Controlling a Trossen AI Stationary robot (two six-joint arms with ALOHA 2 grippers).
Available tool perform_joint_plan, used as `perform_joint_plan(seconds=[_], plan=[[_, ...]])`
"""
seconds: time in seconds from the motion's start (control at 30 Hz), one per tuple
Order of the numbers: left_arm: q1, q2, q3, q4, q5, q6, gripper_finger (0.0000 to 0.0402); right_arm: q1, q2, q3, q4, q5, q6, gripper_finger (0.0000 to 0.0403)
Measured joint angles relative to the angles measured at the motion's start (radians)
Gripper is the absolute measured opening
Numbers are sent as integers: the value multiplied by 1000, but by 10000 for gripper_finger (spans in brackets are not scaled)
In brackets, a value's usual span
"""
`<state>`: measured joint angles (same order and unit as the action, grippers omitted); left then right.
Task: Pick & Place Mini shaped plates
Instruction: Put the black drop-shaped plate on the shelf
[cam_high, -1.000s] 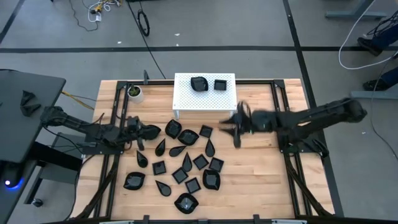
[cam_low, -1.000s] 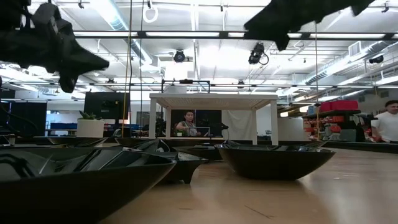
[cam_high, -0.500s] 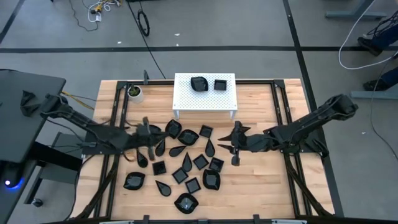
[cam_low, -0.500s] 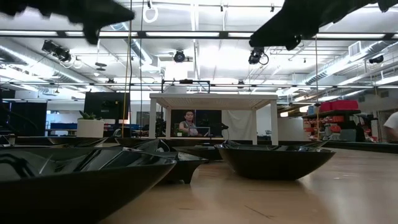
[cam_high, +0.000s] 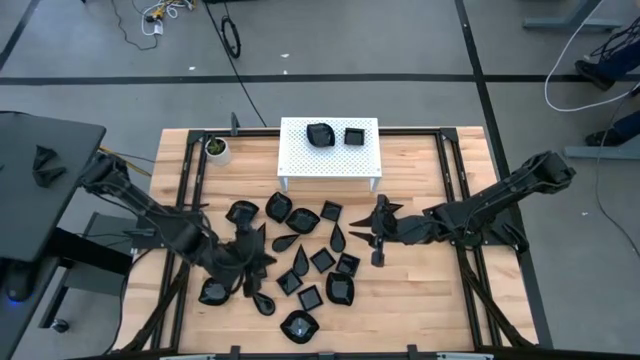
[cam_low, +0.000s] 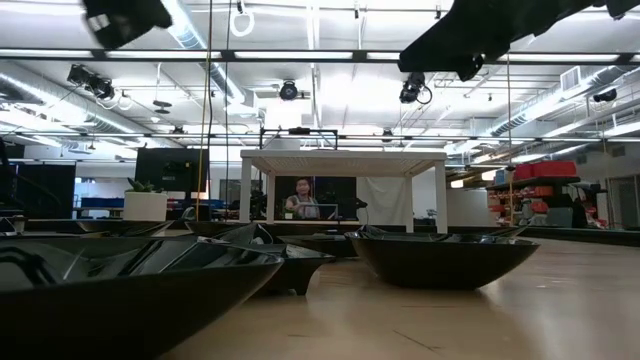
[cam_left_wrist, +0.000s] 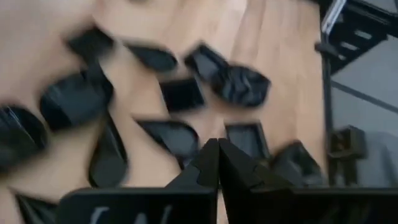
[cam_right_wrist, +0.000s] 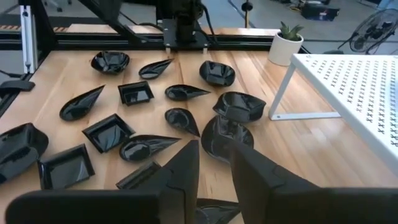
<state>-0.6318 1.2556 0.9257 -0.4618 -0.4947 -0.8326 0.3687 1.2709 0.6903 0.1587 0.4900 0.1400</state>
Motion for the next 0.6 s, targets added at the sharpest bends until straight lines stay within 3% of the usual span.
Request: perform_joint_plan(seconds=[0.17,0.3,0.6], plan=[[-42,32,-43,-41,114,-250,7,0,0,0,16,0,9,93],[-80,60,-71,-96,130,-485,26,0,0,0,23,-2,9,93],[-144,70,-175,-152,190,-828,144,0,0,0,25,-3,24,94]])
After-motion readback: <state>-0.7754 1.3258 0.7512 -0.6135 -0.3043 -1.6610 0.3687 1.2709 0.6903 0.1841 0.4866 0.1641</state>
